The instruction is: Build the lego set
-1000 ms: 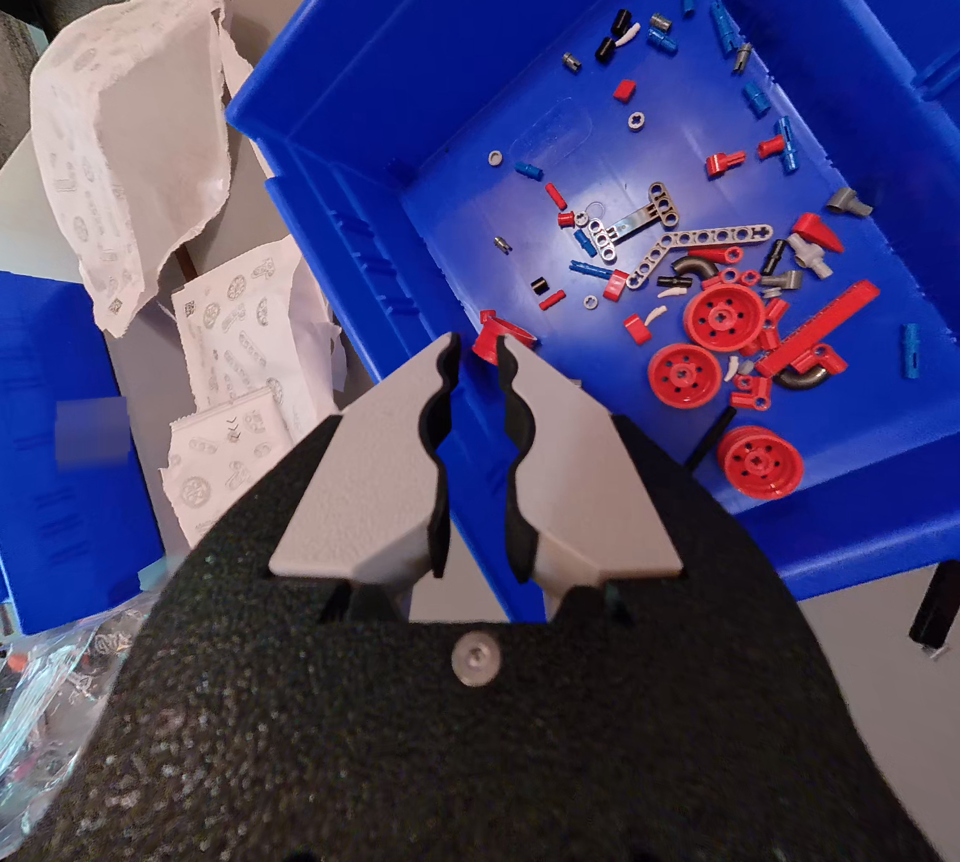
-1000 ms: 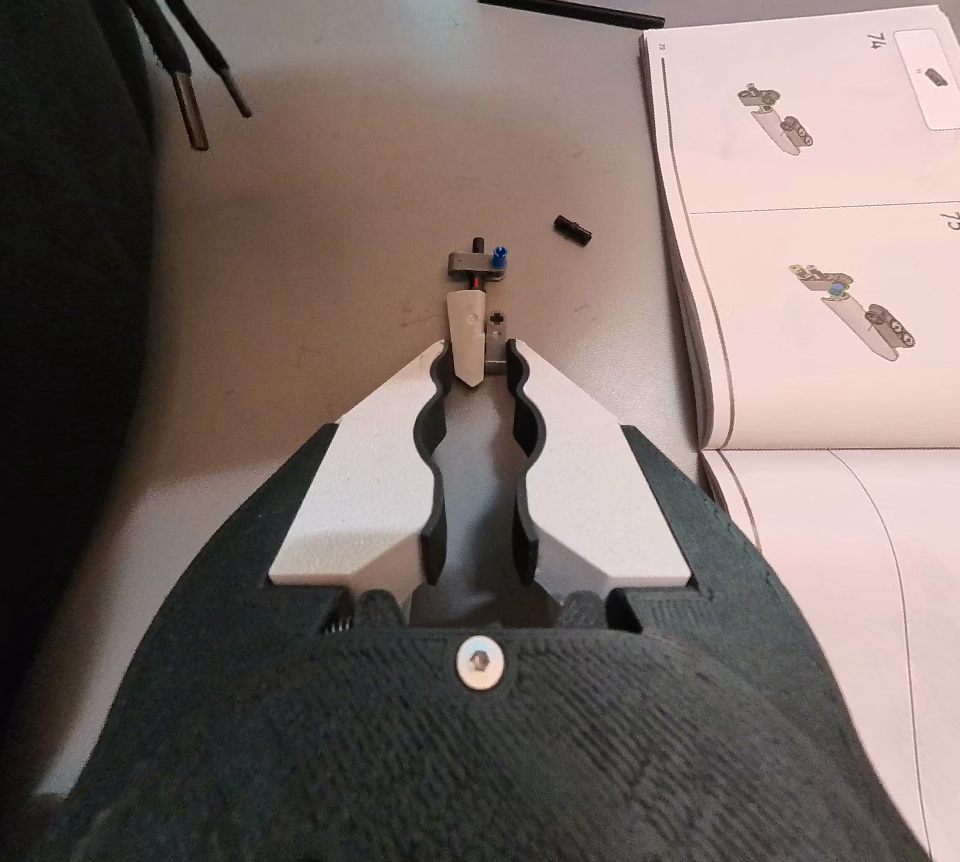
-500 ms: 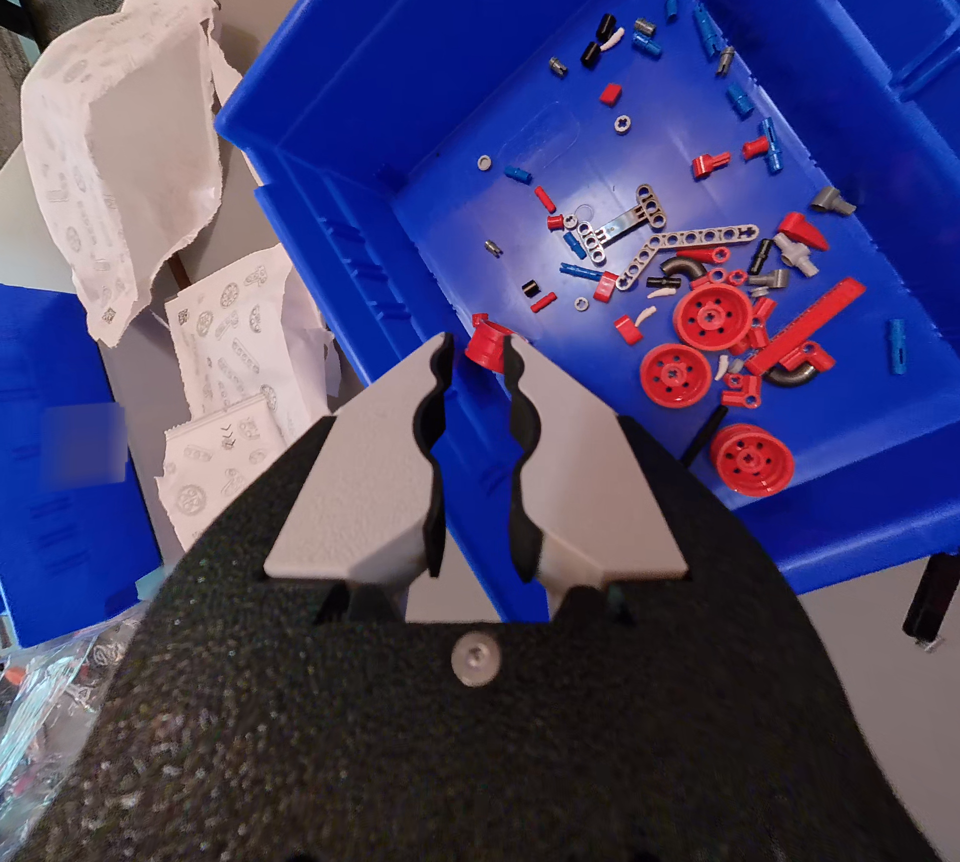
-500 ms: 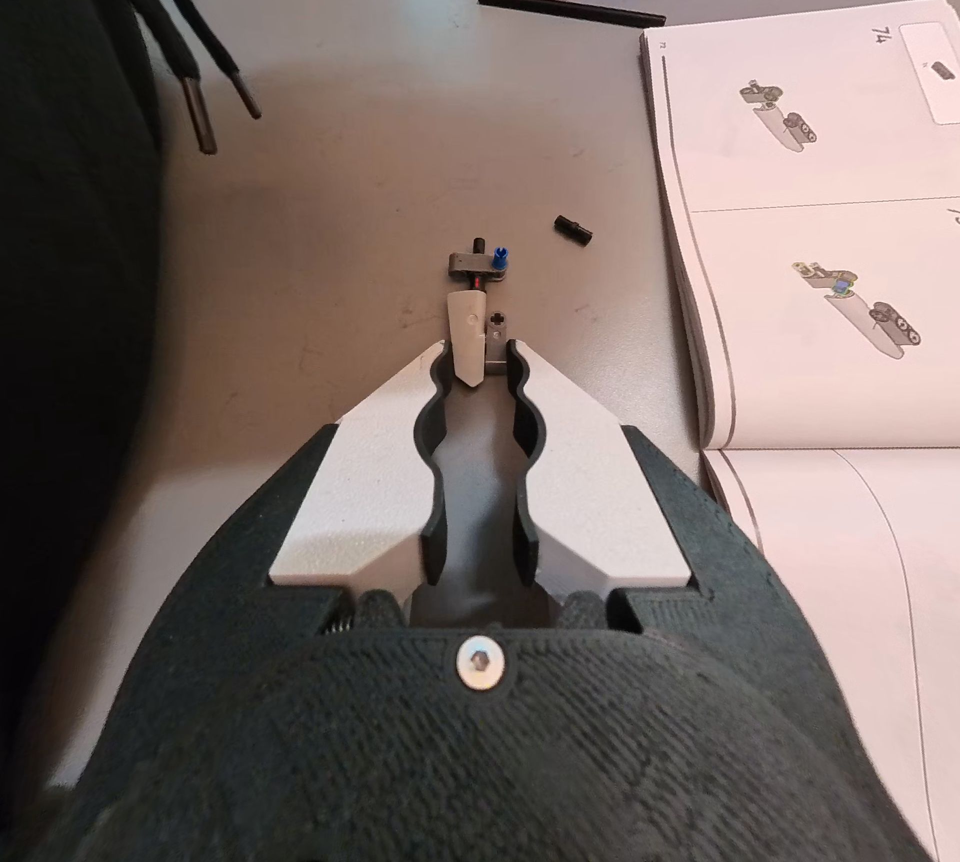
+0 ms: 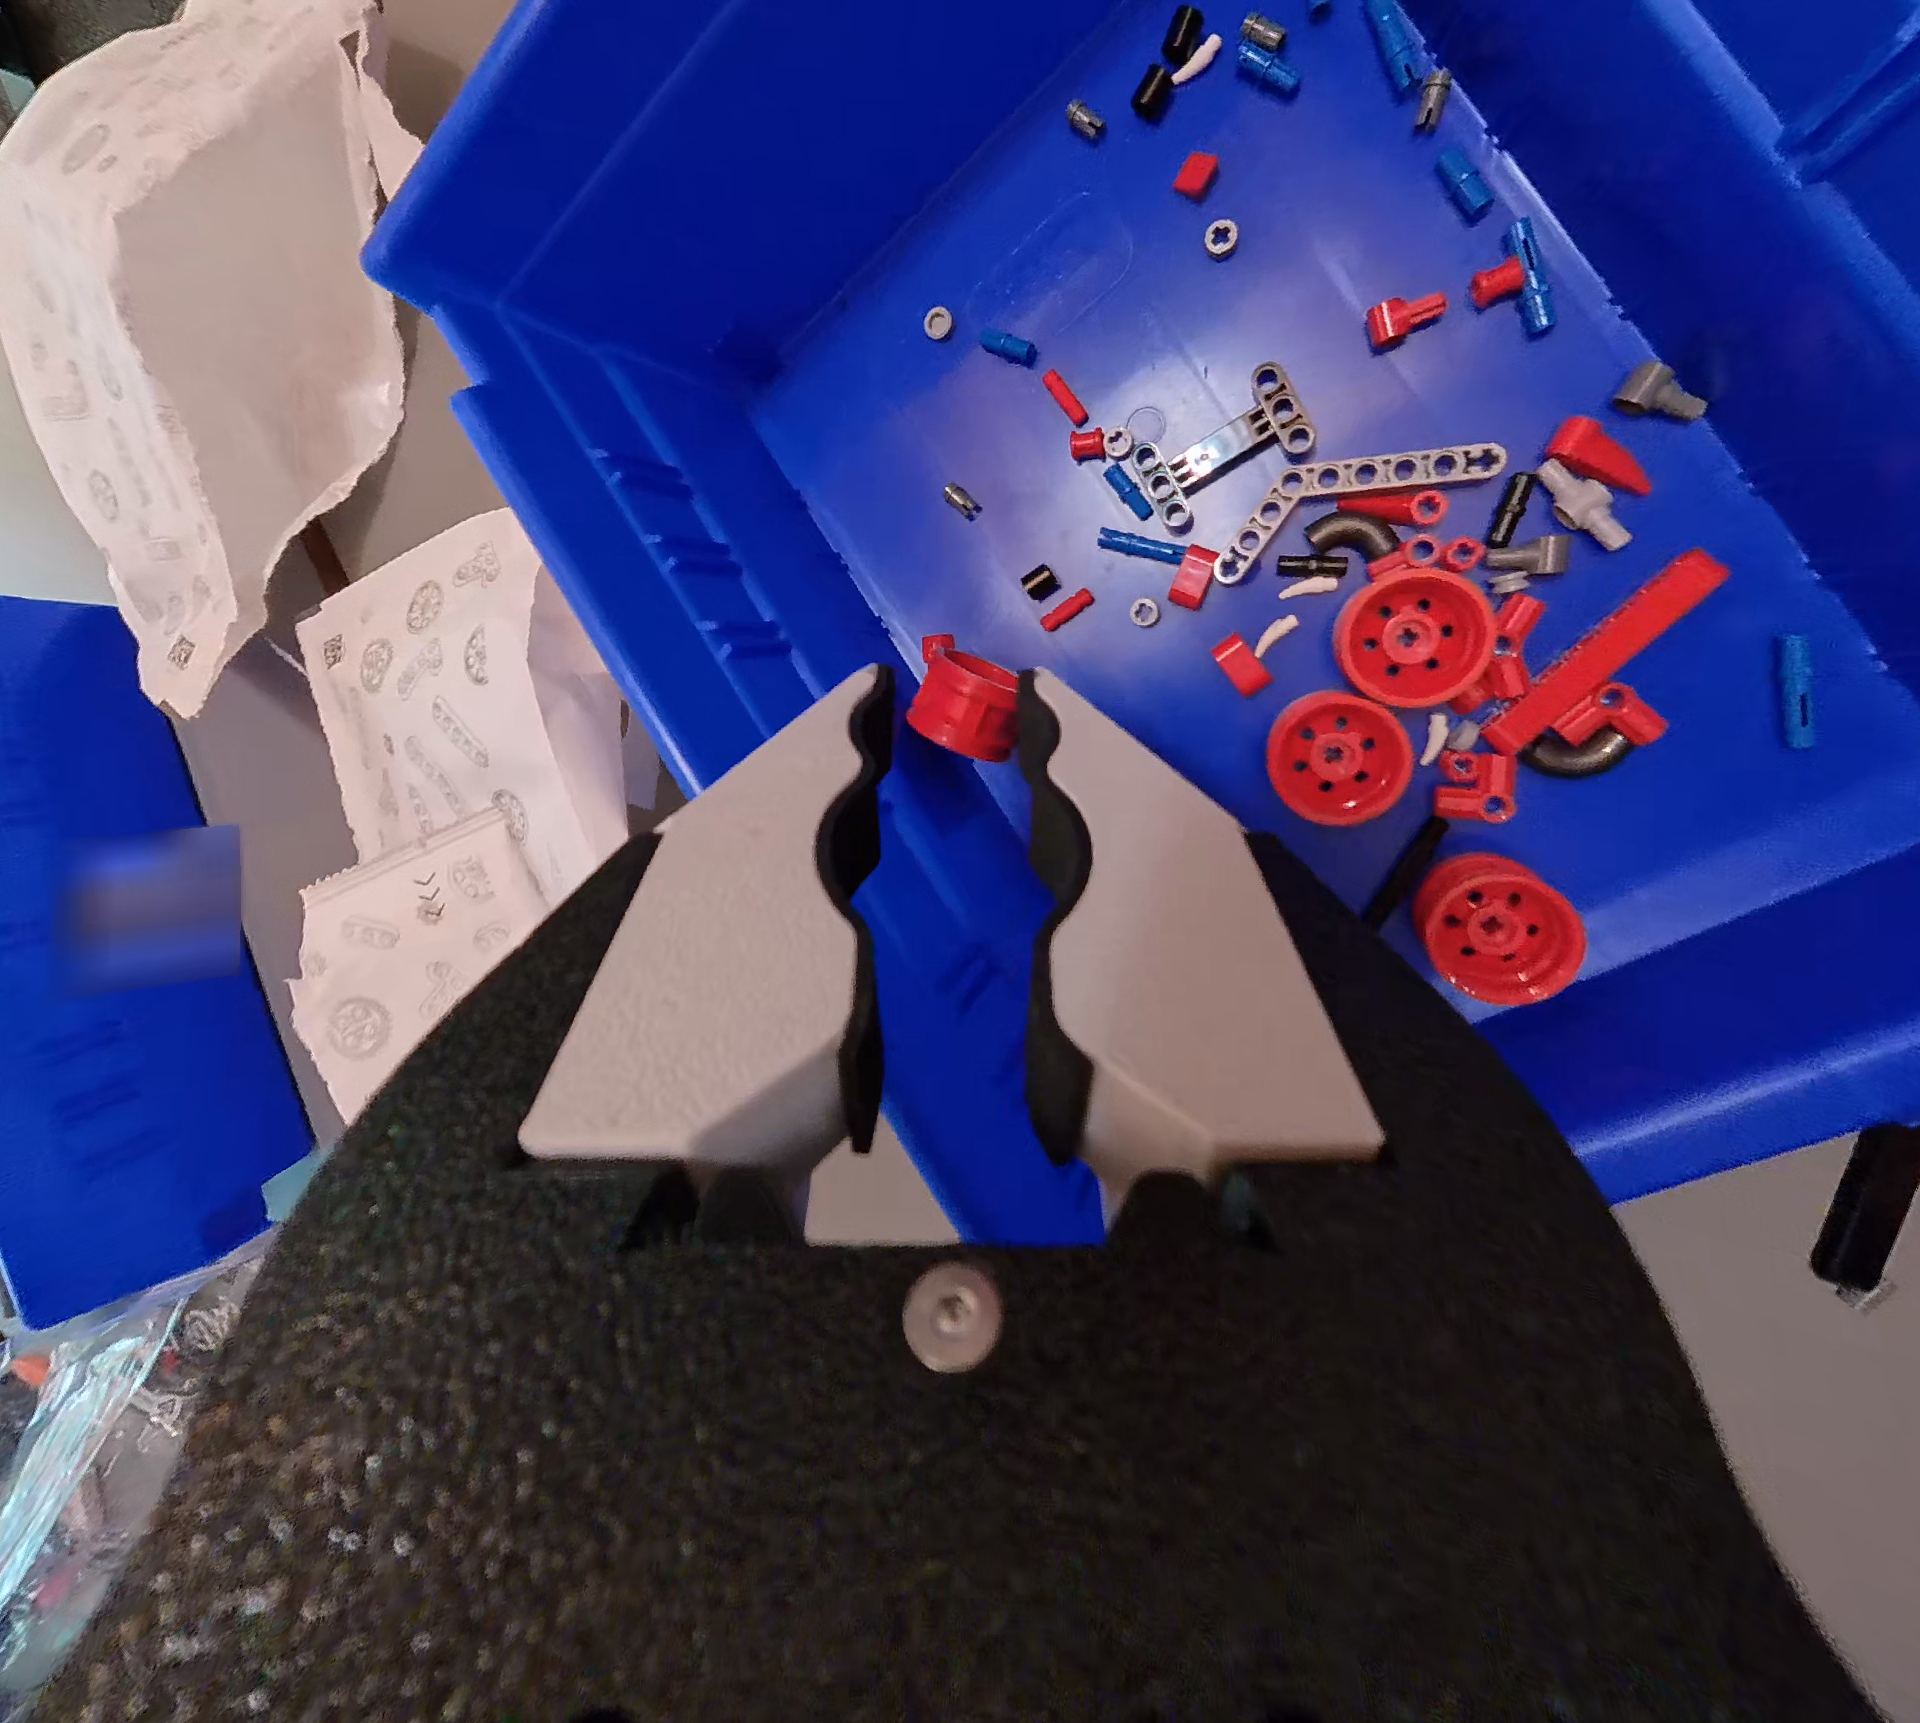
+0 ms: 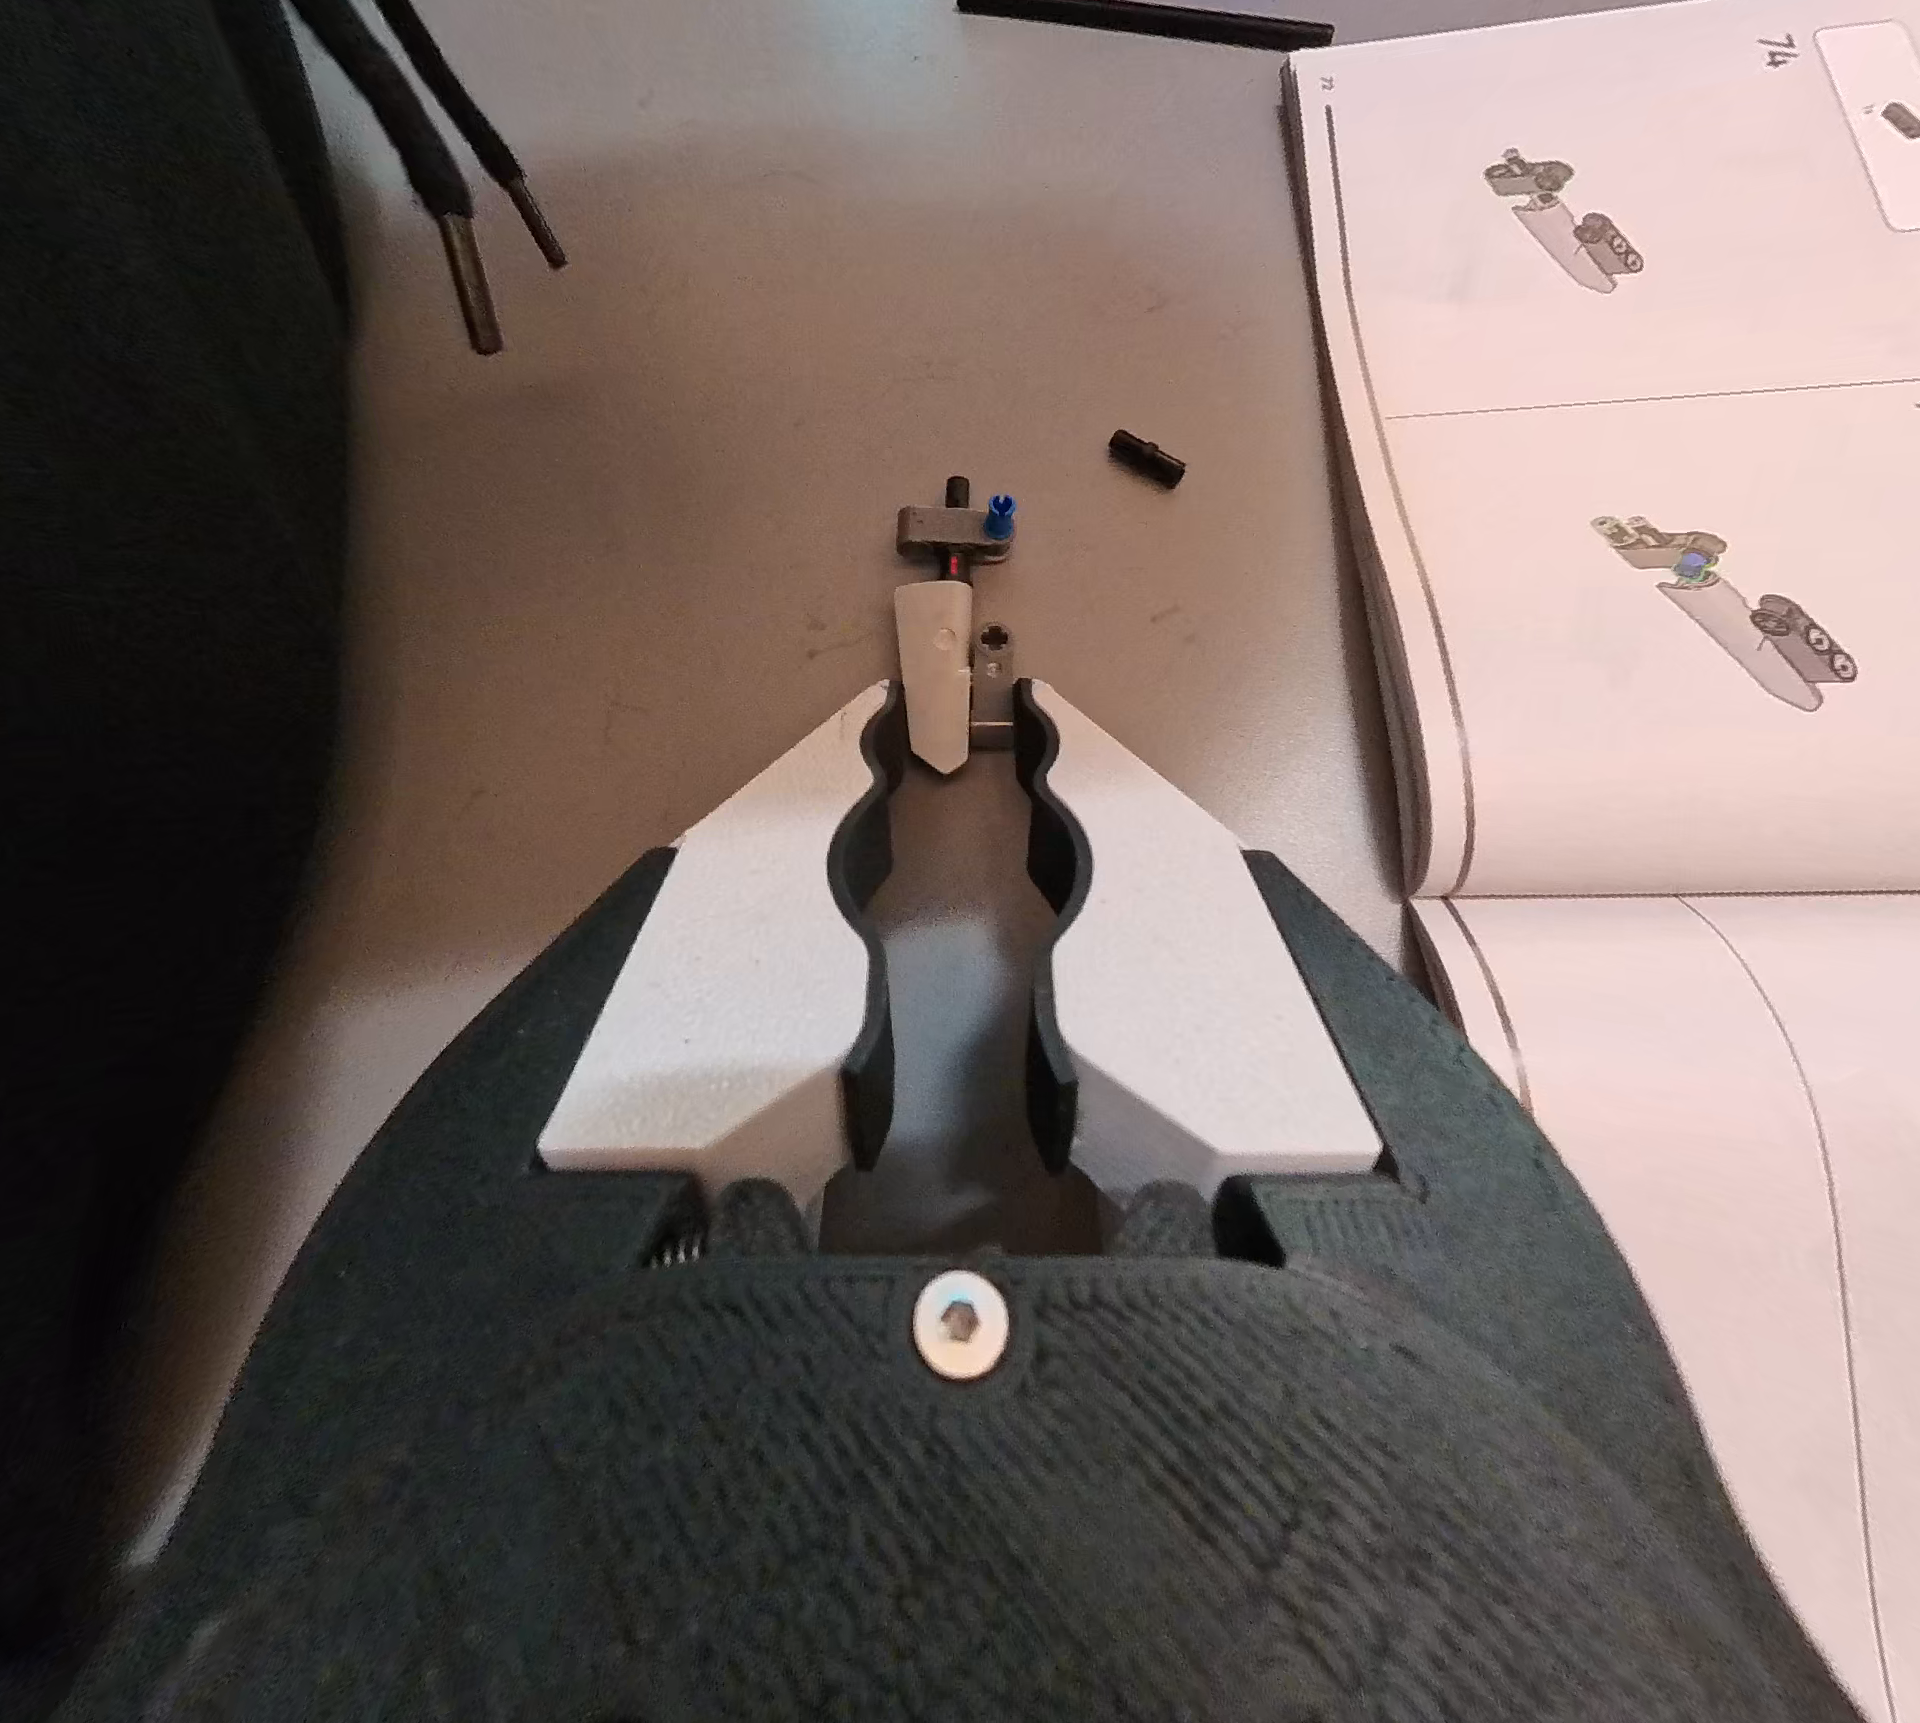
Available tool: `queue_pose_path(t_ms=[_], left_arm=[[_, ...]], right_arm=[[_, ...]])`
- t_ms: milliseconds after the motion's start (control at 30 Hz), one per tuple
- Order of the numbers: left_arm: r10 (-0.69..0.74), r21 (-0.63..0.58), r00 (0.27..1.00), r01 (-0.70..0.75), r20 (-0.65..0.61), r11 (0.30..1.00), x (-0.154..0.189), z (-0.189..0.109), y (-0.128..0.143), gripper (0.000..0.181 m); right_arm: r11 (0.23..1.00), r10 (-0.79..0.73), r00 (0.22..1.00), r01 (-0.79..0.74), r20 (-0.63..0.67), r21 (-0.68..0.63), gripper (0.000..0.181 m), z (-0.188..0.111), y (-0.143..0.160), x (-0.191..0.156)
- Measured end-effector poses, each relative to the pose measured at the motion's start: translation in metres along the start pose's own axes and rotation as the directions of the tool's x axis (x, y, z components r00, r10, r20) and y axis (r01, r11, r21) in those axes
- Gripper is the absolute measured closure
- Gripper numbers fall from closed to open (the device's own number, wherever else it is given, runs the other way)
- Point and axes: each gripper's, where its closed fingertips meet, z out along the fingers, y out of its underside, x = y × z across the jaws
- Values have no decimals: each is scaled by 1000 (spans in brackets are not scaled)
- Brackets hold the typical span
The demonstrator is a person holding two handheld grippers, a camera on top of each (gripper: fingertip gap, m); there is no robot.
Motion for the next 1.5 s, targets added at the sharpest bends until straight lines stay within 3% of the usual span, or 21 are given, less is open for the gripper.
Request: queue_pose_path(t_ms=[33, 1500], left_arm=[[1, 0, 1000, -1, -1, 1000, 0, 0, 0, 160], [-10, 2, 1000, 10, -10, 1000, -3, -3, 4, 160]], right_arm=[[1000, 3, 1000, -3, 2, 0, 162, 0, 0, 0], [1000, 13, 1000, -13, 1, 3, 162, 0, 0, 1]])
